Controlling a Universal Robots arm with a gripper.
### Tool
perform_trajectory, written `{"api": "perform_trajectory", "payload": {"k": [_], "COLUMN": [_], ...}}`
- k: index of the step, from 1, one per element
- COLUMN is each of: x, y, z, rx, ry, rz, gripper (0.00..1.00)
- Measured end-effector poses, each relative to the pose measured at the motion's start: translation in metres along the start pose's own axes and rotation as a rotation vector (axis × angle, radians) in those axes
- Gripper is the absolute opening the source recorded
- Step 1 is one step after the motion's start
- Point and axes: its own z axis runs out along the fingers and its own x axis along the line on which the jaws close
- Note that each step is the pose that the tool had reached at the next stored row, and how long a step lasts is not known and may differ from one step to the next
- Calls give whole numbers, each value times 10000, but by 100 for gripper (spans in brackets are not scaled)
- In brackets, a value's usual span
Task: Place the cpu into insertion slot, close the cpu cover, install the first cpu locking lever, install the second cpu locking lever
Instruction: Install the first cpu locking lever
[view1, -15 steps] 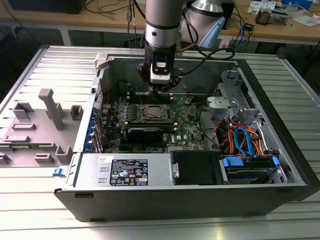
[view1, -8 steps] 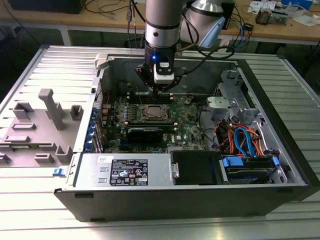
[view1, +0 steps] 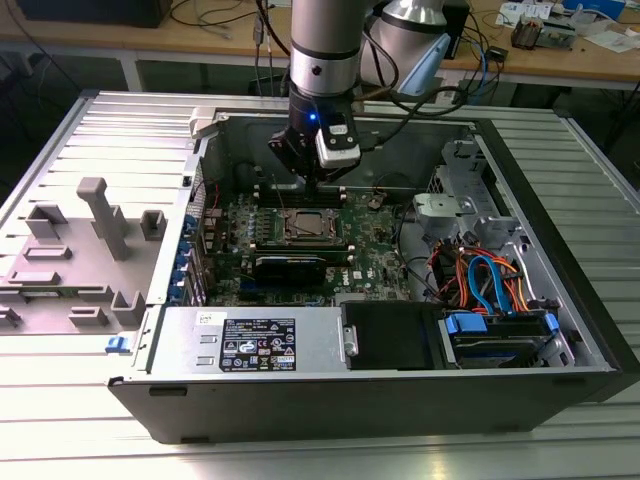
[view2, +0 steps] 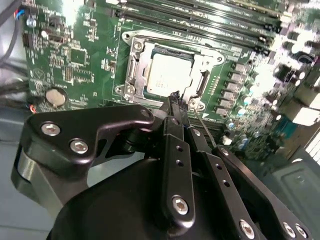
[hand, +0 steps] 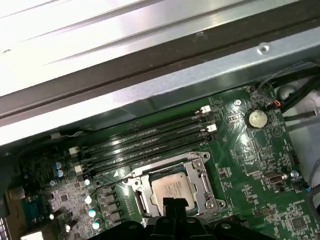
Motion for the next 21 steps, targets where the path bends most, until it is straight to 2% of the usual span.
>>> {"api": "perform_trajectory", "payload": {"k": [1,3,7,13,15,17,21], "x": [0,1,52,98,146,213,346], "y": [0,-1,-14,-27,-40,-59,-95], "z": [1,2,3,7,8,9,11], "rx": [6,11,12,22,22,17,-10], "ry": [3,4,5,9,5,-20,-146], "rz": [-355,-629,-812,-1300,-1314,-1316,-1316], "gripper": [11,11,11,11,11,11,11]}}
